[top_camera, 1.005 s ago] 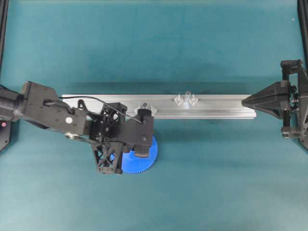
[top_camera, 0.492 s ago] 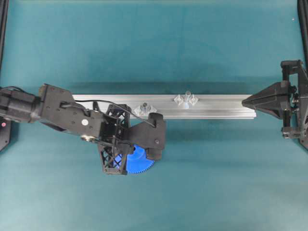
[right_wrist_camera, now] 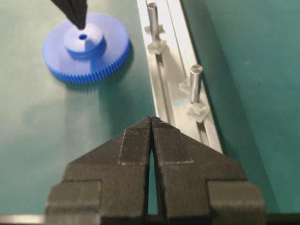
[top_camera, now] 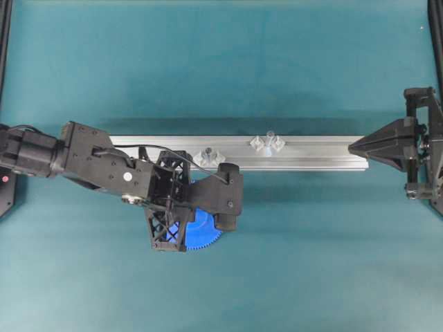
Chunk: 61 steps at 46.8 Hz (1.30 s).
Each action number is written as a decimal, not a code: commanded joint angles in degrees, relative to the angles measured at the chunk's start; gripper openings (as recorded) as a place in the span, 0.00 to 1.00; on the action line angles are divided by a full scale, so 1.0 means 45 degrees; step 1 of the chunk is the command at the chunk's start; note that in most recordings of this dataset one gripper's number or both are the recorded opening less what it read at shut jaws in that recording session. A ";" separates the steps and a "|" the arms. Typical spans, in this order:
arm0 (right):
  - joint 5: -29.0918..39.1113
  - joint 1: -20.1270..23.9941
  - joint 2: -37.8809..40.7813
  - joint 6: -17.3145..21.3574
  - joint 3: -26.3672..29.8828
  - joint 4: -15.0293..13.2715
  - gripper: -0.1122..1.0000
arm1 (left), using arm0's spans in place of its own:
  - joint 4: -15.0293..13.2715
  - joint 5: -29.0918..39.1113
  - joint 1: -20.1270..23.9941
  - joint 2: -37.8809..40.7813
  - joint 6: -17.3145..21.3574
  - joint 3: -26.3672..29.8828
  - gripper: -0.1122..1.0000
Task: Find the location of the shaft and insert the large gear.
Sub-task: 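Lower the open left gripper around the gear hub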
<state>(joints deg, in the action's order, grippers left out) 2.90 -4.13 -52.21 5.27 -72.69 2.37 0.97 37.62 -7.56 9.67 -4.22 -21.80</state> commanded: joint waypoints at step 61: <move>0.0059 -0.0078 -0.0430 0.0117 0.0000 0.0000 0.11 | 0.0039 0.0020 -0.0059 0.0410 -0.0215 0.0801 0.94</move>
<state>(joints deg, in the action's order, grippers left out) 3.43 -4.31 -54.40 5.36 -73.30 2.37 0.97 37.88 -7.56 12.22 -5.19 -19.69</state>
